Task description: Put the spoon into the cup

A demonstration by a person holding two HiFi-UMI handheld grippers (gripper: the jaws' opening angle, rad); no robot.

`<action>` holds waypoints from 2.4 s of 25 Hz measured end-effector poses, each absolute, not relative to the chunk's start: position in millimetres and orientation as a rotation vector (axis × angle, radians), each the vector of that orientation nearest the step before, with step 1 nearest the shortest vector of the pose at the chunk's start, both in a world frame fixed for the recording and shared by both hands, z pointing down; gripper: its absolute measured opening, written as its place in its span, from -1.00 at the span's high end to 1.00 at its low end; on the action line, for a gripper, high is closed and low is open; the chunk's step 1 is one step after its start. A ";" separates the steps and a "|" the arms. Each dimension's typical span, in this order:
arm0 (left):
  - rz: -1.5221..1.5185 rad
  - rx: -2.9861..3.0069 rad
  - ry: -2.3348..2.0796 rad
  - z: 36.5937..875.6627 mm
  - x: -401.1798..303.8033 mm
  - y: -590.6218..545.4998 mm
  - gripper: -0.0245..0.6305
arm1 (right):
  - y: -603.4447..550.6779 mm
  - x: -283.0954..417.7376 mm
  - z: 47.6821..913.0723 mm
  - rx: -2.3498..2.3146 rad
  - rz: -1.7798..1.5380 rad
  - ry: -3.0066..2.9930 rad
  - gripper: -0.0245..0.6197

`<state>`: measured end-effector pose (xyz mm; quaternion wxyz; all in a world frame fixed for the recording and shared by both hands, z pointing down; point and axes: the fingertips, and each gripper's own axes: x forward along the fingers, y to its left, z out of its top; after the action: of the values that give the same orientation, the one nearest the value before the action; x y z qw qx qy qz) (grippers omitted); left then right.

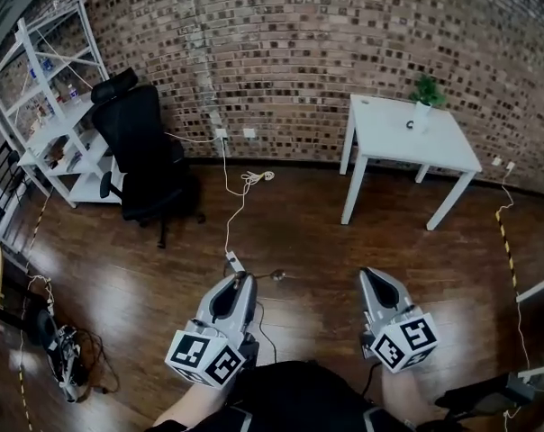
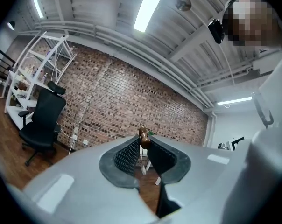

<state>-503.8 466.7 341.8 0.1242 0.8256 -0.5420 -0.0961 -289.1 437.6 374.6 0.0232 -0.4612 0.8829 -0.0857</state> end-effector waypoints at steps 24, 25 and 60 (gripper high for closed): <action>-0.210 2.470 -1.299 362.0 -409.7 342.2 0.79 | 354.1 -209.6 383.2 -1.630 -0.262 2.641 0.90; -0.214 2.472 -1.287 363.7 -409.3 333.4 0.79 | 346.8 -209.4 383.6 -1.647 -0.258 2.639 0.90; -0.222 2.545 -0.916 363.5 -294.0 77.6 0.79 | 134.9 -96.4 383.8 -2.013 -0.299 2.409 0.90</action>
<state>-294.0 77.6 363.5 0.2123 0.9163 -0.3300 -0.0801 -96.4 134.9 383.8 -0.0060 -0.6384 0.7638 -0.0949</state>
